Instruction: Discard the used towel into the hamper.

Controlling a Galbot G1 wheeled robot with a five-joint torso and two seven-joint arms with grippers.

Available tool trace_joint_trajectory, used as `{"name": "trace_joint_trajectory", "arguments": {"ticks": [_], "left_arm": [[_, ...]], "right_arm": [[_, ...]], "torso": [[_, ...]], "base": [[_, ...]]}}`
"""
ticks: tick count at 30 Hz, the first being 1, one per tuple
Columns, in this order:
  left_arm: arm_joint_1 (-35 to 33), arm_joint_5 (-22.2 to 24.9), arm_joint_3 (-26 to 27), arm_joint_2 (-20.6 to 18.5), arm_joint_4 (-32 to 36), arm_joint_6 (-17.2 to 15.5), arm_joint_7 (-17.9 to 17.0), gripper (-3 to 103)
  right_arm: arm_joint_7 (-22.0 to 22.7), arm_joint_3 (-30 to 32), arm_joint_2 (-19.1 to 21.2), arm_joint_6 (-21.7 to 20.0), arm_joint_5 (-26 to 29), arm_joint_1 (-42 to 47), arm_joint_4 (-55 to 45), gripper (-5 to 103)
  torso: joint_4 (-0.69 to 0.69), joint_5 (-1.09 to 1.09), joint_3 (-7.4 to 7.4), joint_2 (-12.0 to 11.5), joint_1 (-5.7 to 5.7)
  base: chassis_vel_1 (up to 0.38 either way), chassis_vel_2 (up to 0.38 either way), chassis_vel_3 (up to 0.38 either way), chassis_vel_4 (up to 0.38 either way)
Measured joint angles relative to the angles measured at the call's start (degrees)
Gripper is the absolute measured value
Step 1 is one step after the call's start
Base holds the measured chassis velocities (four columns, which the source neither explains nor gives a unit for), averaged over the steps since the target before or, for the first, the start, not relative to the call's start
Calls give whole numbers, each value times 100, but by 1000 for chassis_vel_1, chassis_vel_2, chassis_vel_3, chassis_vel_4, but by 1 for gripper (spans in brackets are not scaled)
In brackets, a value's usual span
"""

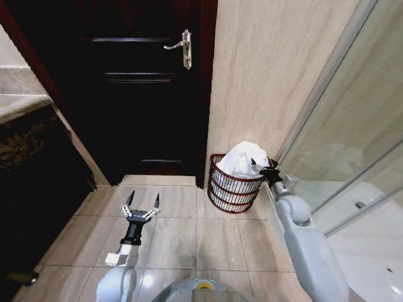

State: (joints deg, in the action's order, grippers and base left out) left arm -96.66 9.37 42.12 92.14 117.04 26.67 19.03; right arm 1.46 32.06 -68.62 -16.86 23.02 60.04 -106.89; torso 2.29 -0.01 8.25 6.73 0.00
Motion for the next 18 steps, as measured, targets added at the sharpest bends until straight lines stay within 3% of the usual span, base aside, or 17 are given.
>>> {"name": "trace_joint_trajectory", "arguments": {"ticks": [12,18], "left_arm": [[-69,25,16,1,-24,173,35,100],[-197,230,117,0,92,258,13,100]], "right_arm": [[131,-136,23,-179,45,118,-534,100],[690,-203,135,-321,17,531,-991,100]], "torso": [[0,1,4,2,0],[-2,1,5,3,0]], "base": [[-111,112,100,-105],[-83,75,98,-76]]}}
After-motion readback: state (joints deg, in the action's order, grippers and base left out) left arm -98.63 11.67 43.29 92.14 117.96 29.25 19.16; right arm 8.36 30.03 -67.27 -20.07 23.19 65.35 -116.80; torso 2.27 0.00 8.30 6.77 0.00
